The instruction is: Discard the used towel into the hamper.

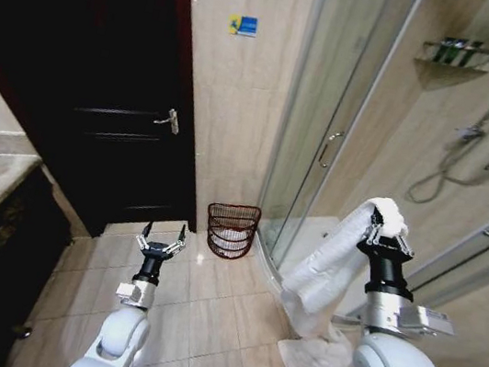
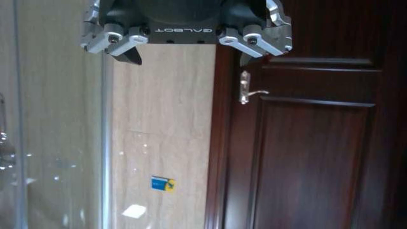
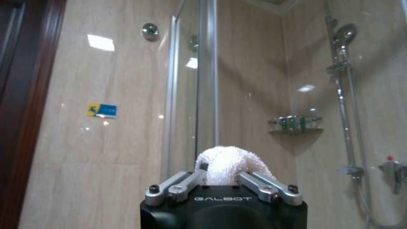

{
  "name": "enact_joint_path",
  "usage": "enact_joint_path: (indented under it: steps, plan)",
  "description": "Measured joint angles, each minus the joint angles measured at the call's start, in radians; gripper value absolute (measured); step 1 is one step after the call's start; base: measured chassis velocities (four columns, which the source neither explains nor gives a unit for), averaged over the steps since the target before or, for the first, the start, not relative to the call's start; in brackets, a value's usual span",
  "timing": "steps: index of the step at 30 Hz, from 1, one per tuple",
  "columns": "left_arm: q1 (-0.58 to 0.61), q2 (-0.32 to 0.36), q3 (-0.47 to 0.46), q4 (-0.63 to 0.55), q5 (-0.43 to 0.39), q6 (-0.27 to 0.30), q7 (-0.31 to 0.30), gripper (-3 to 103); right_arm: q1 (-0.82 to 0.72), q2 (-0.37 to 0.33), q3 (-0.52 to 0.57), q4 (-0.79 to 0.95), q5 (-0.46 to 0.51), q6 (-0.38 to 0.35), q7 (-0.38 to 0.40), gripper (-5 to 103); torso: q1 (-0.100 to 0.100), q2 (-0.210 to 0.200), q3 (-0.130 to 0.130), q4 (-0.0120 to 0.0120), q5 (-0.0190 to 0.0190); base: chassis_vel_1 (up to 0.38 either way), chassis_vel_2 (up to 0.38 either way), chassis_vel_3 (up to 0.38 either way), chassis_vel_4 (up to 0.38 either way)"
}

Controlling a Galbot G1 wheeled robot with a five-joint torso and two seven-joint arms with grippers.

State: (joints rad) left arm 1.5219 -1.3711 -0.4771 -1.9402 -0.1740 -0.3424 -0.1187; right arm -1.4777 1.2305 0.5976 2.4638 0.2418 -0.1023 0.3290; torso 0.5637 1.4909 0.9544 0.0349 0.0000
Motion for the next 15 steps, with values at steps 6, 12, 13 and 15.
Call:
enact_joint_path:
  steps: [6,12,13,15]
  plan:
    - [-0.004,0.002,0.002,0.003,0.000,-0.002,-0.021,100,0.003,0.001,-0.004,0.001,0.000,-0.002,-0.006,3,0.017,0.038,0.020,0.0006,0.0001,0.074,0.073,0.027,0.033]
    - [-0.008,0.003,0.018,0.012,0.000,-0.024,-0.033,100,0.034,-0.022,-0.006,0.002,0.031,-0.023,-0.012,3,0.022,0.049,0.027,-0.0001,0.0000,0.024,0.016,-0.001,0.008]
    - [-0.007,0.004,0.019,0.010,0.000,-0.023,-0.033,100,0.051,-0.035,-0.005,-0.002,0.048,-0.031,-0.012,3,0.022,0.050,0.027,0.0001,-0.0001,0.000,0.000,0.000,0.000]
    - [-0.007,0.004,0.020,0.009,0.000,-0.023,-0.033,100,0.061,-0.042,-0.004,-0.005,0.055,-0.035,-0.012,3,0.022,0.050,0.027,0.0000,0.0001,0.000,0.000,0.000,0.000]
